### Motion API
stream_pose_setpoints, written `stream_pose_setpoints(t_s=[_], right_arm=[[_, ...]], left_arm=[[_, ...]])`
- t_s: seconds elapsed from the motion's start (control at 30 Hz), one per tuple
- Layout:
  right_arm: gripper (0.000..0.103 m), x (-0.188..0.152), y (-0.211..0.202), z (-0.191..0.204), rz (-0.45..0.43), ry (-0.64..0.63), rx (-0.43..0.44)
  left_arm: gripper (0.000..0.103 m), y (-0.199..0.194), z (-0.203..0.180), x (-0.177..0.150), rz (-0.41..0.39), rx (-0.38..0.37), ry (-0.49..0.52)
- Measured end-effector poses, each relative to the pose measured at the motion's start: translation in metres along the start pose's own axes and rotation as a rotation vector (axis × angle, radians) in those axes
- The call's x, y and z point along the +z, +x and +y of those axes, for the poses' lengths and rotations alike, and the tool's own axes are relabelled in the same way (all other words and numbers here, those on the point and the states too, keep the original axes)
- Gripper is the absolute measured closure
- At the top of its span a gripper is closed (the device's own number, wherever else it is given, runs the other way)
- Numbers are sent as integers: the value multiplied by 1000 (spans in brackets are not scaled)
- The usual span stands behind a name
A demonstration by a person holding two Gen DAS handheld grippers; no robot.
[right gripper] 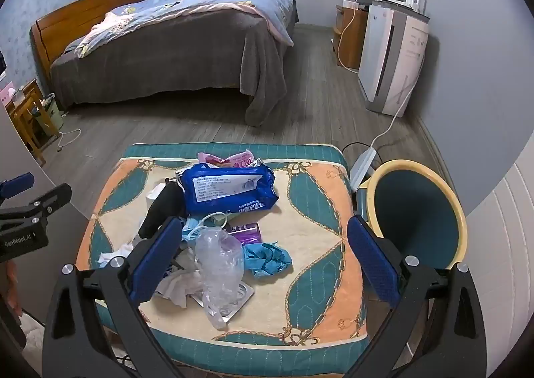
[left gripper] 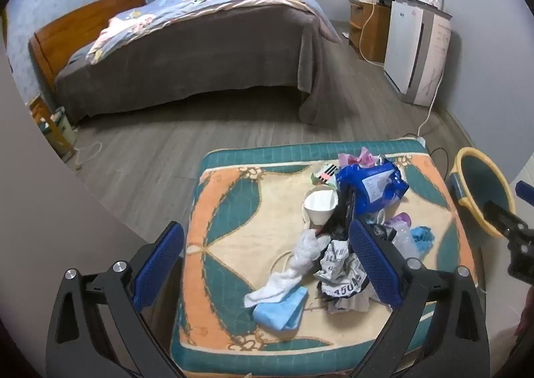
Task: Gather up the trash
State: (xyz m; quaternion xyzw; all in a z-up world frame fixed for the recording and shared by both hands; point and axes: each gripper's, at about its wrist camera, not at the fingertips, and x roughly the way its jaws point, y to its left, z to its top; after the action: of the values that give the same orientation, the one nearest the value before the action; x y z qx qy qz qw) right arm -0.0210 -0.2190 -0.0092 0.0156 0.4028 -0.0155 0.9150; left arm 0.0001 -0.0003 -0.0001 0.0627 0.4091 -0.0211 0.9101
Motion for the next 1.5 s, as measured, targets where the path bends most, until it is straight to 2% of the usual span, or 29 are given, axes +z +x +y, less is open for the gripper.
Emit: stream_pose_setpoints(t_s=[1.5], right_arm=[[6, -2, 5, -6, 29, 32, 0]], left_arm=[[5, 6, -6, -5, 23, -21, 4]])
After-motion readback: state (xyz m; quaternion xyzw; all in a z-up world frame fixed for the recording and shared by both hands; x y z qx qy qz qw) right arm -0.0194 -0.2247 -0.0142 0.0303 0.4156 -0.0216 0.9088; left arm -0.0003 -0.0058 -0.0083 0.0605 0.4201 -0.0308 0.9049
